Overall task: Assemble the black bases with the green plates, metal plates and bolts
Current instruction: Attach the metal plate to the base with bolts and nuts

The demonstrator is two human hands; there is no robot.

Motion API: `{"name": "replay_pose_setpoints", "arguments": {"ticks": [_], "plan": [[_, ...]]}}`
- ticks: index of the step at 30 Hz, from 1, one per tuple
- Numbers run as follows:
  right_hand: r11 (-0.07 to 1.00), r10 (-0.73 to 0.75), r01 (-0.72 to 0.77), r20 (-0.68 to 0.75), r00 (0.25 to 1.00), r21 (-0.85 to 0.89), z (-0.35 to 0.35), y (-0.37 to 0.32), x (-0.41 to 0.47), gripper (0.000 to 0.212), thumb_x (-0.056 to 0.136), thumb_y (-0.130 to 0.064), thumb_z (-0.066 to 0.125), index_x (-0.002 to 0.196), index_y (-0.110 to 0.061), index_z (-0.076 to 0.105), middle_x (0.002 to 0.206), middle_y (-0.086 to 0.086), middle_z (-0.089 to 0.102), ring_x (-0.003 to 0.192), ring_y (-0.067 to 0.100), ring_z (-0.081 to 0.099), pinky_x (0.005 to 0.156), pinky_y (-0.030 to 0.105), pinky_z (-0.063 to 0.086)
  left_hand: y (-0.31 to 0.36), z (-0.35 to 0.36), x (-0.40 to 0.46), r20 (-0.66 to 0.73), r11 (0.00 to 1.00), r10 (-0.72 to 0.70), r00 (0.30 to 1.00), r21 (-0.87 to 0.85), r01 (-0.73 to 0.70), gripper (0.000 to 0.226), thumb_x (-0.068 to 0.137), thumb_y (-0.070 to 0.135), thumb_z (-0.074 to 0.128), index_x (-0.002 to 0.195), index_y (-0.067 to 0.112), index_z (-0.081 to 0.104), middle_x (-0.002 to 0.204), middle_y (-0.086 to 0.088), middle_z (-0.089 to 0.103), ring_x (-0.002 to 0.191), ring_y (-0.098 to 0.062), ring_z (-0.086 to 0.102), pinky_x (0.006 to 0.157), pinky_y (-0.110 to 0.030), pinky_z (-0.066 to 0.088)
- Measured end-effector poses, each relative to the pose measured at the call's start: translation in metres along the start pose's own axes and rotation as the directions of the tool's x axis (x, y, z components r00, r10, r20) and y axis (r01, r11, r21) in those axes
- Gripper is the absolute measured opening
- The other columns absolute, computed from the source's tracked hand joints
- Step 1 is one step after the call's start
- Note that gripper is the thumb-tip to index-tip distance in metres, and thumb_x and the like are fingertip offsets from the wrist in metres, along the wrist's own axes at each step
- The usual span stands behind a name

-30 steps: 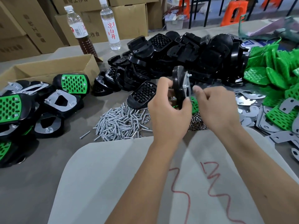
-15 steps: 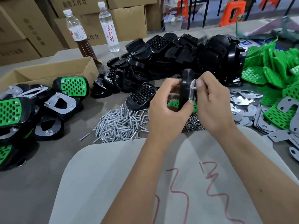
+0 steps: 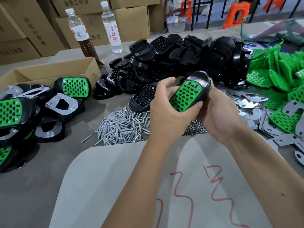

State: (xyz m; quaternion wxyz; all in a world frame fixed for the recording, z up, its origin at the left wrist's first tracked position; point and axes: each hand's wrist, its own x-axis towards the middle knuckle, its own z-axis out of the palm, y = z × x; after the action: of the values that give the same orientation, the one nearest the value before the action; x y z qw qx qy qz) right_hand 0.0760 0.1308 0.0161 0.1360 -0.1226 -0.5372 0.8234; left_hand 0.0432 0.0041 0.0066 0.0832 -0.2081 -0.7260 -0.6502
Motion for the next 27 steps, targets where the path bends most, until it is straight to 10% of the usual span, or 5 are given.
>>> {"name": "replay_pose_setpoints", "arguments": {"ticks": [6,13,18,23,27], "plan": [[1.0,0.023,-0.023,-0.003,1.0,0.006,0.001,0.002,0.0,0.052,0.114,-0.04,0.033,0.137,-0.002,0.061,0.128,0.025,0.07,0.124,0.047,0.063,0.108,0.067,0.046,0.001,-0.001,0.0,0.012,1.0,-0.004,1.0,0.004,0.004,0.068,0.07,0.029,0.091,0.13,0.023,0.059,0.11,0.008,0.074,0.103,-0.004,0.07,0.089,-0.024,0.056],[0.994,-0.007,0.031,0.214,0.977,-0.109,0.003,-0.003,-0.007,0.06,0.093,-0.071,0.047,0.111,-0.022,0.077,0.114,0.022,0.076,0.096,0.037,0.071,0.072,0.046,0.058,0.002,-0.006,0.0,0.011,0.997,-0.078,0.997,0.026,0.078,0.085,0.058,0.043,0.098,0.13,0.027,0.056,0.113,0.011,0.072,0.109,0.0,0.067,0.096,-0.039,0.057],[0.999,-0.037,0.037,0.068,0.997,-0.002,-0.001,0.0,-0.003,0.04,0.106,-0.029,0.058,0.128,0.004,0.063,0.119,0.027,0.072,0.101,0.039,0.075,0.066,0.037,0.061,-0.002,-0.022,0.01,0.129,0.974,-0.177,0.976,-0.117,0.192,0.087,0.061,0.028,0.096,0.137,0.022,0.054,0.13,0.003,0.068,0.12,-0.014,0.067,0.098,-0.041,0.058],[0.994,-0.066,0.066,0.004,0.998,0.091,0.0,-0.002,-0.003,0.031,0.109,-0.014,0.049,0.131,0.007,0.056,0.124,0.028,0.07,0.095,0.036,0.077,0.062,0.034,0.06,-0.005,-0.04,0.019,0.28,0.716,-0.422,0.862,-0.481,0.507,0.029,0.094,-0.001,0.058,0.123,0.0,0.062,0.108,-0.021,0.071,0.079,-0.025,0.072,0.069,-0.03,0.061],[0.993,-0.098,0.094,0.04,0.994,0.074,0.002,-0.002,-0.005,0.027,0.109,-0.013,0.047,0.129,0.004,0.057,0.122,0.026,0.071,0.099,0.042,0.076,0.065,0.035,0.061,-0.005,-0.04,0.02,0.27,0.709,-0.441,0.856,-0.48,0.517,0.021,0.098,0.003,0.052,0.106,0.008,0.072,0.092,-0.016,0.072,0.07,-0.022,0.071,0.064,-0.028,0.061]]}}
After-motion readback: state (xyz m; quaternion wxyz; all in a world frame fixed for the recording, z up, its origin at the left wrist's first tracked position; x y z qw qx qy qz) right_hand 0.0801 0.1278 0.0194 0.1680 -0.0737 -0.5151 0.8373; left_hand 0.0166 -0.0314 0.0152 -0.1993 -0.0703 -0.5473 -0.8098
